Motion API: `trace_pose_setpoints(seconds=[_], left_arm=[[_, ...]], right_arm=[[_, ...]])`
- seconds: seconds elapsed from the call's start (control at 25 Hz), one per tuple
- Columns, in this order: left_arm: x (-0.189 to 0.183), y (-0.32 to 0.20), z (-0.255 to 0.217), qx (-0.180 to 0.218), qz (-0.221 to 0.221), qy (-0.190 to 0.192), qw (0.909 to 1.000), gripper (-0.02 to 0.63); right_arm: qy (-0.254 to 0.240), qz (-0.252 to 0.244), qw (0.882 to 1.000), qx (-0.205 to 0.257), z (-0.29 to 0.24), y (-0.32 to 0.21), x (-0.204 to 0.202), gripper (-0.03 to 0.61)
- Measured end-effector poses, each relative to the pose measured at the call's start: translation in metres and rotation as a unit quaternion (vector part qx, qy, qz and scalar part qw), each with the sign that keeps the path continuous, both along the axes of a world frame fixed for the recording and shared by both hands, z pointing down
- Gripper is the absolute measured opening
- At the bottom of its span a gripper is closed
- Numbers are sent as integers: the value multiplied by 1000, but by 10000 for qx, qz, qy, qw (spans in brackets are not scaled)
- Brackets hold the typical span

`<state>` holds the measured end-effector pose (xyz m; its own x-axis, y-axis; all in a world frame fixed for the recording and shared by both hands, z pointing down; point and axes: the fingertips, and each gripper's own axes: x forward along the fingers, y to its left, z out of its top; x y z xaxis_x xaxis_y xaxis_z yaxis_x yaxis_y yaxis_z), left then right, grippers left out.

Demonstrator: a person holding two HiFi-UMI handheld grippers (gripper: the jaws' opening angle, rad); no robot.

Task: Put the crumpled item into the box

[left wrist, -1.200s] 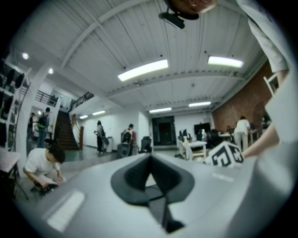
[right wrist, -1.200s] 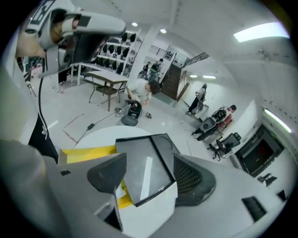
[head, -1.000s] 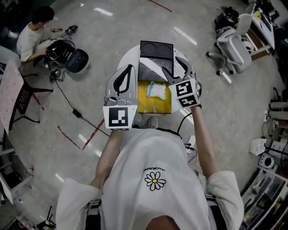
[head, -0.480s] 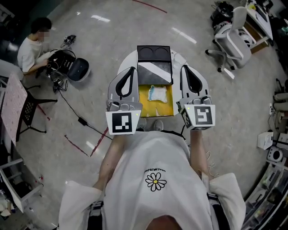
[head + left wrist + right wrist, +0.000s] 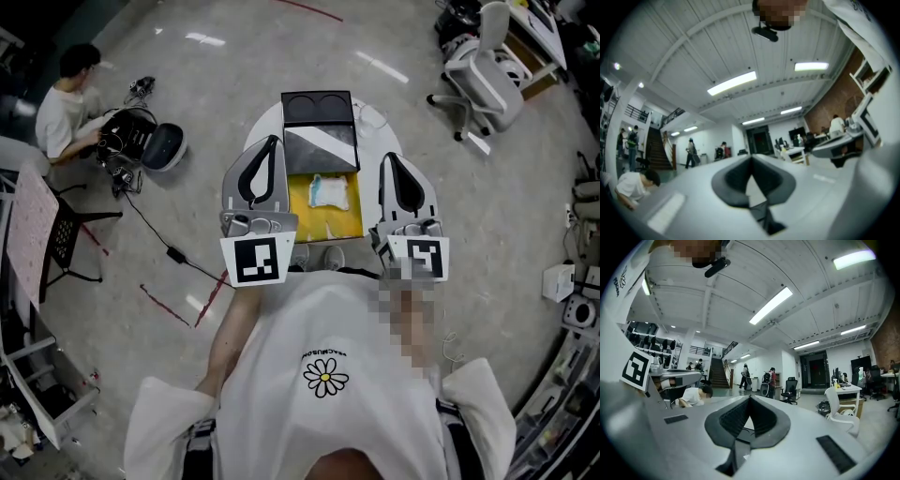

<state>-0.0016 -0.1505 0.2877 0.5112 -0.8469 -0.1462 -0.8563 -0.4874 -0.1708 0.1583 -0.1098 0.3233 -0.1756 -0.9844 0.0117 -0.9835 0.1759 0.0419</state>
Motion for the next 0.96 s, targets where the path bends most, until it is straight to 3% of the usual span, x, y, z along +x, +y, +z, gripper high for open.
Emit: trace_pose_setpoints(seconds=[0.96], left_arm=[[-4, 4, 1, -35, -137, 52, 9999, -2]], right_arm=[[30, -111, 9999, -67, 6, 6, -1, 0]])
